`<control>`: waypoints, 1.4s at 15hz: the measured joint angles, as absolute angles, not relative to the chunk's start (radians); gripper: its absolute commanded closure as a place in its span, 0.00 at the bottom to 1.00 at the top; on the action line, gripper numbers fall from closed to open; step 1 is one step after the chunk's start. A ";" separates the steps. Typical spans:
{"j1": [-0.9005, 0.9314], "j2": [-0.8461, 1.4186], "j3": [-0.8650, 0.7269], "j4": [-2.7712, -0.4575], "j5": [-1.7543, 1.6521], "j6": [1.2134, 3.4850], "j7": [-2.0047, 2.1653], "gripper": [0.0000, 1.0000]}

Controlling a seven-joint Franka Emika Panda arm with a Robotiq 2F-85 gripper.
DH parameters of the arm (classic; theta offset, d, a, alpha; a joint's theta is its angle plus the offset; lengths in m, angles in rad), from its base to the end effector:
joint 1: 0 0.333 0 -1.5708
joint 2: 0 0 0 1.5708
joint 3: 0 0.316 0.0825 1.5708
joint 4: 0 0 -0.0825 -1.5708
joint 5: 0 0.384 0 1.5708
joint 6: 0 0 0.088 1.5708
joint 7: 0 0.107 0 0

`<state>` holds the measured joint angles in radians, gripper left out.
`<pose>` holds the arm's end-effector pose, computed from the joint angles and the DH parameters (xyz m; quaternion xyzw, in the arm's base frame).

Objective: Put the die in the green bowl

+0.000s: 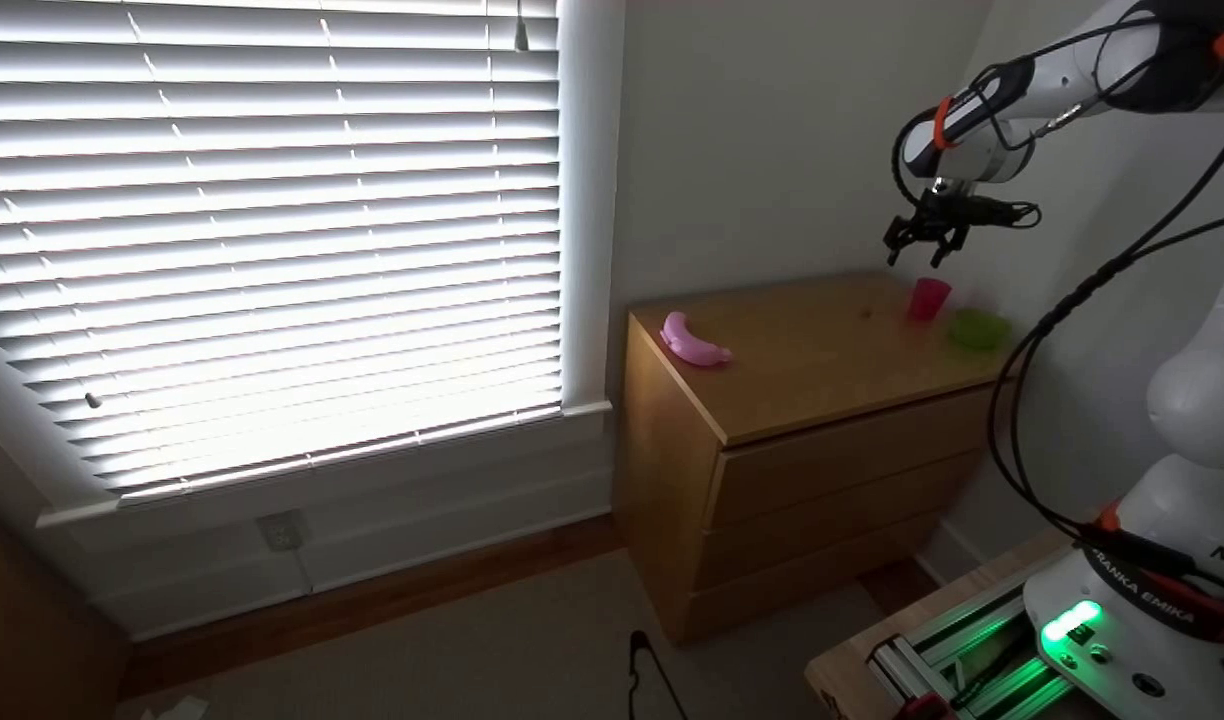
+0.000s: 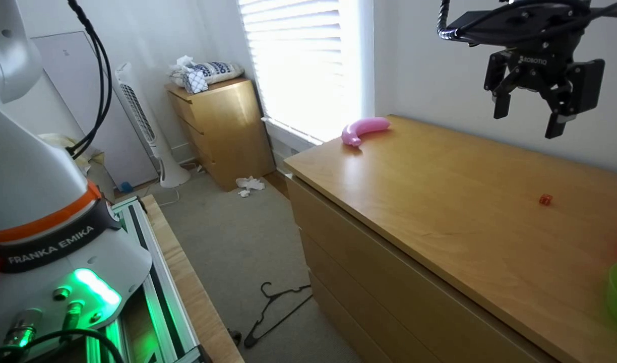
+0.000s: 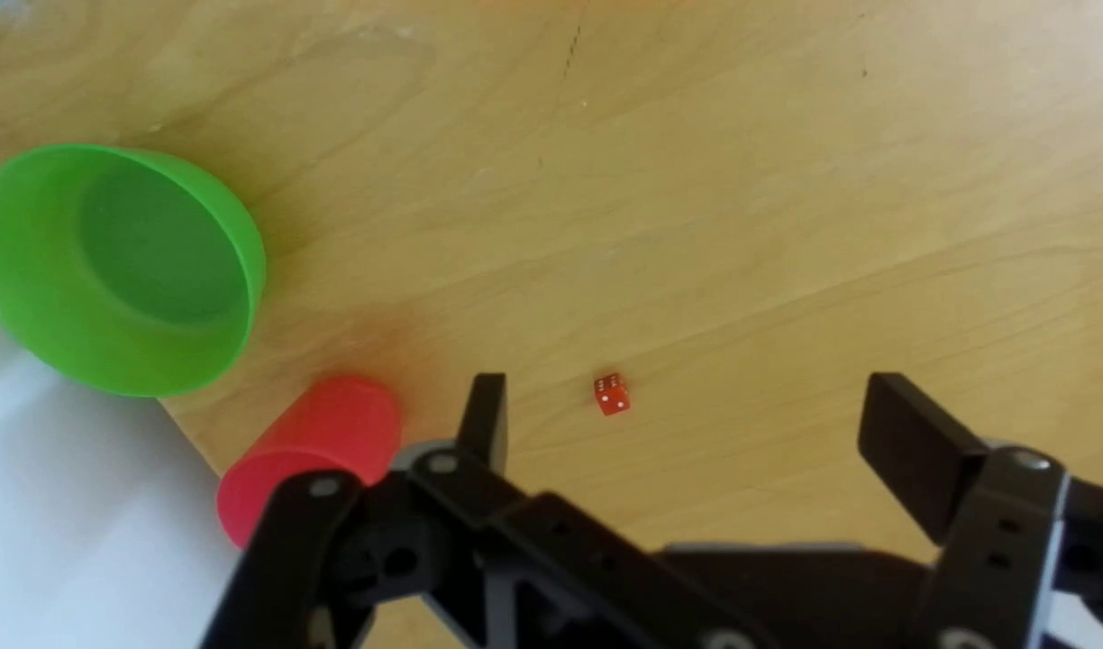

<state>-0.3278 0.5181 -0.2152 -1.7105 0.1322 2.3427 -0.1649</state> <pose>0.5935 -0.3370 0.3077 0.9749 -0.2130 0.0595 0.0239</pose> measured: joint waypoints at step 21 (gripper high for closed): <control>-0.472 1.017 -0.053 -1.205 0.125 2.338 -0.545 0.00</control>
<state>-0.4718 1.0173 -0.0532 -1.2050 0.1246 2.3383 -0.5446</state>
